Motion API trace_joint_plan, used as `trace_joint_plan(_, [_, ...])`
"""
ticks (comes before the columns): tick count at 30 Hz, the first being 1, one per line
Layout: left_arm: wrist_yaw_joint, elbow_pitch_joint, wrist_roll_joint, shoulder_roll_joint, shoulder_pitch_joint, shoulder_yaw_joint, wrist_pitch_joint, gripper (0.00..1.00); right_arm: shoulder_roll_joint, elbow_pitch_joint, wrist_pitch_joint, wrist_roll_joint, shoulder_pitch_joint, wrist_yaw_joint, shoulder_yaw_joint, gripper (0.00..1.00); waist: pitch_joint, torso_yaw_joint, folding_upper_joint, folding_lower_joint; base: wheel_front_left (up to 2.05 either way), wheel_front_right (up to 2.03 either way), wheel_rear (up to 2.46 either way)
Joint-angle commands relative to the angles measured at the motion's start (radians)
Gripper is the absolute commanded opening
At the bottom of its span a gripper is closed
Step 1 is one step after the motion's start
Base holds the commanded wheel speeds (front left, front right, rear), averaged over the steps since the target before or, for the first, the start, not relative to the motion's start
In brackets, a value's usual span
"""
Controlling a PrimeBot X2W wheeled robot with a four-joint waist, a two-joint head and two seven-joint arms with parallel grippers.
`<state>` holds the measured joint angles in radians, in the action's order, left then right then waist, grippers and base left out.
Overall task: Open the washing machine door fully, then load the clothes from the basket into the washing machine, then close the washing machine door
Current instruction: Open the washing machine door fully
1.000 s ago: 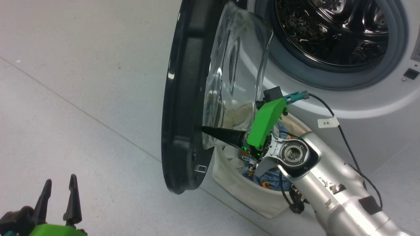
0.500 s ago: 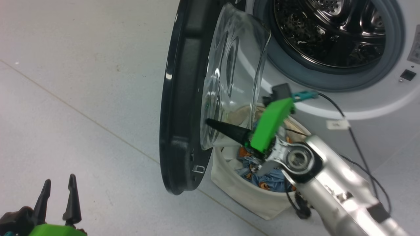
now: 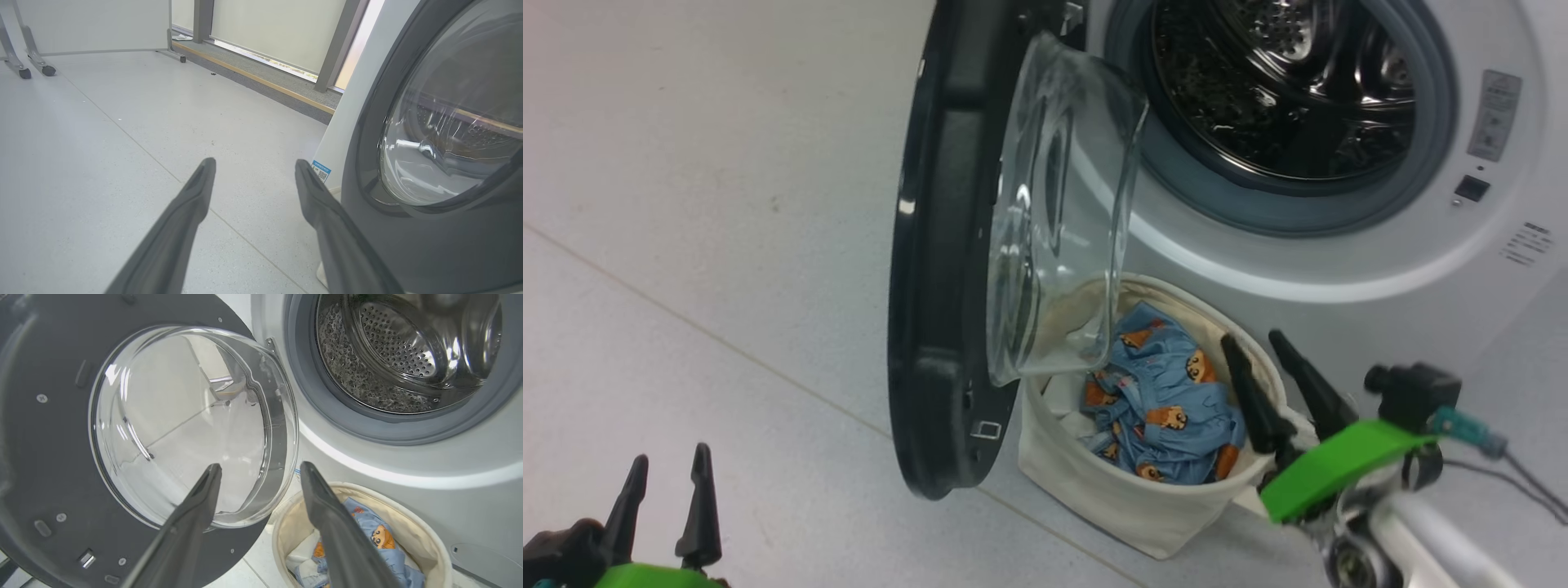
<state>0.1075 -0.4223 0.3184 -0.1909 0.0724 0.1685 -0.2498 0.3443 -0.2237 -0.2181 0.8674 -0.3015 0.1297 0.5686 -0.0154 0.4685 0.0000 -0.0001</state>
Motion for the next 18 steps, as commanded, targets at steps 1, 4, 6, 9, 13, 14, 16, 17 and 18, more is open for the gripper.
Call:
trace_joint_plan(1, [0.005,0.029,-0.003,-0.031,0.038,0.031,-0.012,1.00,-0.009,0.025,-0.021,-0.038,0.000,0.001,0.003,1.00,0.002,-0.015,0.0000,0.0001,0.00,0.00,0.00])
trace_joint_plan(4, [0.005,0.032,-0.005,-0.031,0.041,0.028,-0.012,1.00,-0.035,0.011,-0.040,-0.167,0.031,0.001,-0.029,1.00,0.001,-0.034,0.0000,0.0001,0.00,0.00,0.00])
trace_joint_plan(6, [0.003,0.035,-0.007,-0.032,0.044,0.027,-0.012,1.00,-0.063,0.027,-0.043,-0.251,0.047,0.001,-0.082,1.00,-0.001,-0.043,0.0000,0.0001,0.00,0.00,0.00])
trace_joint_plan(9, [0.002,0.038,-0.012,-0.031,0.047,0.027,-0.012,1.00,-0.108,0.070,-0.043,-0.362,0.084,0.001,-0.168,1.00,0.000,-0.053,0.0000,0.0001,0.00,0.00,0.00])
trace_joint_plan(13, [0.002,0.035,-0.017,-0.030,0.048,0.023,-0.012,1.00,-0.144,0.073,-0.043,-0.442,0.127,0.001,-0.229,1.00,0.004,-0.056,0.0000,0.0001,0.00,0.00,0.00])
trace_joint_plan(14, [0.002,0.035,-0.018,-0.030,0.049,0.023,-0.012,1.00,-0.151,0.072,-0.043,-0.449,0.133,0.001,-0.237,1.00,0.005,-0.056,0.0000,0.0001,0.00,0.00,0.00])
trace_joint_plan(16, [0.001,0.035,-0.019,-0.031,0.049,0.023,-0.012,1.00,-0.158,0.064,-0.043,-0.462,0.141,0.001,-0.248,1.00,0.005,-0.056,0.0000,0.0001,0.00,0.00,0.00])
trace_joint_plan(17, [0.001,0.036,-0.019,-0.031,0.050,0.024,-0.012,1.00,-0.161,0.060,-0.043,-0.465,0.143,0.001,-0.252,1.00,0.004,-0.056,0.0000,0.0001,0.00,0.00,0.00])
trace_joint_plan(18, [0.000,0.036,-0.019,-0.031,0.050,0.024,-0.012,1.00,-0.162,0.054,-0.043,-0.468,0.143,0.001,-0.256,1.00,0.003,-0.056,0.0000,0.0001,0.00,0.00,0.00])
